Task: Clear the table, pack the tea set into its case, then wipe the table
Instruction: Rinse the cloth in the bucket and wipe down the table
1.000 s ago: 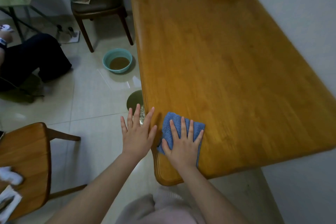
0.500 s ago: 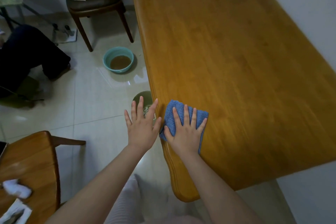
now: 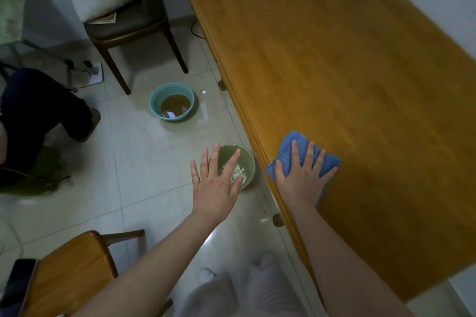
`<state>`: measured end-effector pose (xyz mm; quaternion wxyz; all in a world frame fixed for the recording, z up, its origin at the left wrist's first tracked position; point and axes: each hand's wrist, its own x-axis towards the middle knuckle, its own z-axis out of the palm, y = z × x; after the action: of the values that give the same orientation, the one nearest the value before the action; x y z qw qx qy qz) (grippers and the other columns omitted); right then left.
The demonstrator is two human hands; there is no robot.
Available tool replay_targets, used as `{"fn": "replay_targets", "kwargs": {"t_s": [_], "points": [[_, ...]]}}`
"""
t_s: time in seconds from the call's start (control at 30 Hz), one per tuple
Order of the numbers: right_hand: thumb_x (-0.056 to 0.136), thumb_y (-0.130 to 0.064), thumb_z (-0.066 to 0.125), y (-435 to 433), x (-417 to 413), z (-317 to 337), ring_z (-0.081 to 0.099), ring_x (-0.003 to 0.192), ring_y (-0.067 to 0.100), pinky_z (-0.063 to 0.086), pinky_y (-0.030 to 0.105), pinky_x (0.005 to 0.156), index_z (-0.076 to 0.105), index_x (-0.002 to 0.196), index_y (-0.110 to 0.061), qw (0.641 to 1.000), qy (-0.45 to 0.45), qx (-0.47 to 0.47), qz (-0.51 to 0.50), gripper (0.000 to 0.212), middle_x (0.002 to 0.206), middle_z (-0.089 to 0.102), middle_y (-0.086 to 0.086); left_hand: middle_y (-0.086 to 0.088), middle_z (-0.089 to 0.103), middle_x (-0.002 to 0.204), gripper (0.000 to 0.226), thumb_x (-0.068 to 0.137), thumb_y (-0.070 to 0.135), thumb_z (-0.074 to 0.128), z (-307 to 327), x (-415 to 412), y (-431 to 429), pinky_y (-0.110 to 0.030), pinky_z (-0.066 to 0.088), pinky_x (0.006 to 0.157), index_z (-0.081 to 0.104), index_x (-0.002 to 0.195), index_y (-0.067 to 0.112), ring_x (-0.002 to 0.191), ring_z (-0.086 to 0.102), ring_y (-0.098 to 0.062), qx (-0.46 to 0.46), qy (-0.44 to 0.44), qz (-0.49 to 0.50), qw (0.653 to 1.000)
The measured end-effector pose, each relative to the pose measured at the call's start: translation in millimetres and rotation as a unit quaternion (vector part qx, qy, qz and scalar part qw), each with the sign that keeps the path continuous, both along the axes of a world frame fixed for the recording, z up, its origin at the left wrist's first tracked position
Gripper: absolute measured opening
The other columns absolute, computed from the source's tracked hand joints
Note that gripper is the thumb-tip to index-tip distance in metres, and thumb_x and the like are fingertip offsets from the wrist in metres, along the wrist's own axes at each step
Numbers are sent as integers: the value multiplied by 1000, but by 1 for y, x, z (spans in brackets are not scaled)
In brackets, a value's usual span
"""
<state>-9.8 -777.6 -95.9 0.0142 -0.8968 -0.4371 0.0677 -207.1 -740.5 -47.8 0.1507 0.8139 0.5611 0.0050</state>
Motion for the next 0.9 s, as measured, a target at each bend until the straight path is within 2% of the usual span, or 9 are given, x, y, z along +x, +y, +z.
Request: {"fn": "replay_targets", "kwargs": {"t_s": [0.23,0.33,0.57,0.73,0.8,0.9], "points": [[98,-60,23,66,6,3,-4,150,33,-3,67,113,9,155,-37,1000,9,-4,-7,63,164,3,4,-5,-1,162,61,91,59,9,-12,7,62,-50,-13,115,3,150,46,148,-8,-29,-10,6,-18,1000],[98,-57,17,107,4,6,-3,150,33,-3,67,113,10,154,-38,1000,14,0,7,60,164,4,4,-6,-3,162,64,88,59,4,-9,10,96,-50,-12,115,2,151,45,148,-9,-29,-17,7,-16,1000],[100,-56,20,177,-15,8,-6,150,33,-7,66,113,6,155,-39,1000,16,-17,19,59,164,0,2,-6,-7,162,68,84,61,-2,-3,0,168,-50,-13,115,-2,150,45,148,-10,-29,-23,7,22,999],[100,-54,23,228,-33,8,-5,150,32,-7,65,113,7,155,-39,1000,13,-18,3,59,164,0,1,-6,-8,162,58,96,57,12,-5,-19,221,-49,-13,114,-5,150,46,148,-10,-29,-22,2,27,999],[101,-52,26,253,-41,7,-3,150,33,-7,65,112,10,154,-37,1000,13,-11,-5,58,164,3,0,-5,-10,162,58,99,54,22,-4,-30,248,-48,-10,116,-4,150,45,148,-12,-29,-28,-8,20,999],[102,-47,32,288,-55,5,3,150,32,-4,63,113,17,154,-34,999,9,5,-33,56,163,11,0,-6,-10,162,59,100,52,26,4,-49,298,-47,-6,118,-2,151,43,148,-11,-28,-35,-27,0,999]]}}
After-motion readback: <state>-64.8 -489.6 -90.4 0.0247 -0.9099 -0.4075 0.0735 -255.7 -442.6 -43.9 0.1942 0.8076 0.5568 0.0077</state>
